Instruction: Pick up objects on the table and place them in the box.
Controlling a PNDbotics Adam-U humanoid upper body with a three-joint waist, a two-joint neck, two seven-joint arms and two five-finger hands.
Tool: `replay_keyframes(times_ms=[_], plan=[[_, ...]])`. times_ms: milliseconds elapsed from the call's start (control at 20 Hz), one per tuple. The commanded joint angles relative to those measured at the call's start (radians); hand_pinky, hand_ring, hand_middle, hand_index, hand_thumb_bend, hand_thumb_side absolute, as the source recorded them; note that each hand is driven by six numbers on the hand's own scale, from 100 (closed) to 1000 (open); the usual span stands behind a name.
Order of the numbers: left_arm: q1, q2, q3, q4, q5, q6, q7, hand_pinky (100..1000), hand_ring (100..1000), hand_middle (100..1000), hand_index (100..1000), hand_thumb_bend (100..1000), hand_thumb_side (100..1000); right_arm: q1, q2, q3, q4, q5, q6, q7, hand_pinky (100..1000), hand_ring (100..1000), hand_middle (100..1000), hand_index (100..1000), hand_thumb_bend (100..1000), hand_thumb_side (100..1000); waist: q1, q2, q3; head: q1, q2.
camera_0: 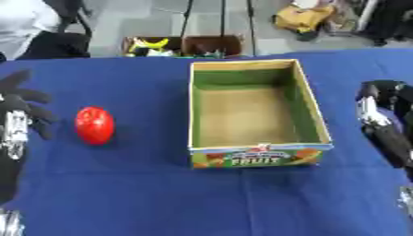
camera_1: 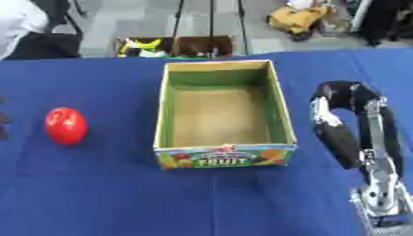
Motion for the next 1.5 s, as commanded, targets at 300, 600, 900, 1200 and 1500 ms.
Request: replay_keyframes(times_ms=[300,600,900,1200,1500], plan=[[-0.079,0.137,0.036,-0.02,-0.195,0.029,-0.043,333,515,663,902,100,797,-0.002,-0.019,-0.001,-0.021,-0.002,0.0,0.005,737,557,465,695,100,595,0.002,-0.023,0.001,-0.002,-0.004],[-0.17,0.264,0.02,-0.02,-0.471,0.078,-0.31,347,599,797,962,100,812,0.004,-0.021,0.002,-0.021,-0.003,0.002,0.01,737,556,465,694,100,595,0.006,-0.034,-0.005,0.001,0.004],[-0.238,0.379,-0.023,0.009,-0.562,0.075,-0.592,426,677,862,1000,100,829,0.007,-0.022,0.007,-0.021,-0.002,0.004,0.018,738,557,464,694,100,597,0.009,-0.041,-0.02,0.008,0.01],[-0.318,0.448,-0.056,0.102,-0.563,0.04,-0.756,498,746,899,1000,241,914,0.012,-0.022,0.01,-0.021,-0.003,0.005,0.022,738,557,464,694,100,597,0.014,-0.049,-0.028,0.014,0.012],[-0.37,0.473,-0.061,0.187,-0.574,0.041,-0.892,577,810,964,1000,458,983,0.017,-0.022,0.012,-0.021,-0.004,0.006,0.025,738,557,464,692,100,595,0.018,-0.053,-0.032,0.015,0.013]])
